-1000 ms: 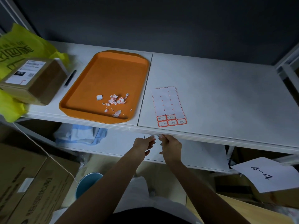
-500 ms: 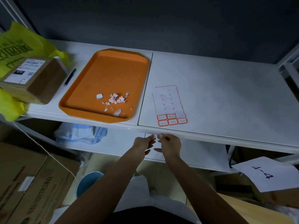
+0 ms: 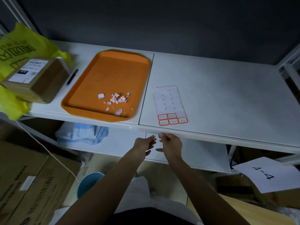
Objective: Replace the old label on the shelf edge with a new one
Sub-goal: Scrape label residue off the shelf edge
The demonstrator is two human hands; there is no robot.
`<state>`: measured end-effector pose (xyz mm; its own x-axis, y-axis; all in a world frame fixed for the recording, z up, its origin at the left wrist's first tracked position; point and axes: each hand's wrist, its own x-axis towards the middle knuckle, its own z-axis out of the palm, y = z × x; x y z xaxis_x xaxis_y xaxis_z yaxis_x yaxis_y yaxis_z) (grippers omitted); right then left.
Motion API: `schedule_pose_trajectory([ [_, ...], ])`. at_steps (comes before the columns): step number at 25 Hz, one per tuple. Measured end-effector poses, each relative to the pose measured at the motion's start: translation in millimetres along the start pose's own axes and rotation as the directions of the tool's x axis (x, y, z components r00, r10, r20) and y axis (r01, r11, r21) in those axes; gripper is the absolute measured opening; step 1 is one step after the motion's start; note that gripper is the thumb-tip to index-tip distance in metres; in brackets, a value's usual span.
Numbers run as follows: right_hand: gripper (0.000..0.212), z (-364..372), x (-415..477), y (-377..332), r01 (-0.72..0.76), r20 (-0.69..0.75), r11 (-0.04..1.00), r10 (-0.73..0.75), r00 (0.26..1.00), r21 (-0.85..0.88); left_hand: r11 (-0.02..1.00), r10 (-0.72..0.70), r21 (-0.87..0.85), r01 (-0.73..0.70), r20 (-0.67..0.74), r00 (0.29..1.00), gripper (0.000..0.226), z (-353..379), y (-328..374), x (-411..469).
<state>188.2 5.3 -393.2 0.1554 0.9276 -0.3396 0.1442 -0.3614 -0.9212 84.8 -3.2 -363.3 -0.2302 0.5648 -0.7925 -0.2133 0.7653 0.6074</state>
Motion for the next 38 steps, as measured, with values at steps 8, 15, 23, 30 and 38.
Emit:
schedule_pose_trajectory([
  [8, 0.007, 3, 2, 0, -0.060, -0.007, 0.998, 0.060, 0.998, 0.032, 1.000, -0.001, -0.007, 0.001, 0.006, 1.000, 0.031, -2, 0, 2],
  [15, 0.012, -2, 3, 3, -0.010, 0.003, 0.993, 0.011, 1.000, -0.115, 1.000, -0.001, -0.003, 0.001, 0.015, 1.000, 0.030, -5, -4, 1],
  [23, 0.011, -2, 3, 3, 0.016, 0.010, 0.996, -0.015, 1.000, -0.083, 1.000, -0.001, 0.005, 0.001, 0.014, 1.000, 0.029, -6, -4, 6],
  [30, 0.011, -4, 6, 7, 0.020, 0.024, 0.982, -0.016, 1.000, -0.189, 1.000, 0.000, 0.002, 0.000, 0.016, 1.000, 0.029, -3, -2, 9],
  [38, 0.013, -4, 4, 7, -0.024, -0.002, 0.993, 0.024, 1.000, -0.119, 0.999, 0.048, 0.022, -0.048, -0.016, 0.999, 0.033, -1, -4, 14],
])
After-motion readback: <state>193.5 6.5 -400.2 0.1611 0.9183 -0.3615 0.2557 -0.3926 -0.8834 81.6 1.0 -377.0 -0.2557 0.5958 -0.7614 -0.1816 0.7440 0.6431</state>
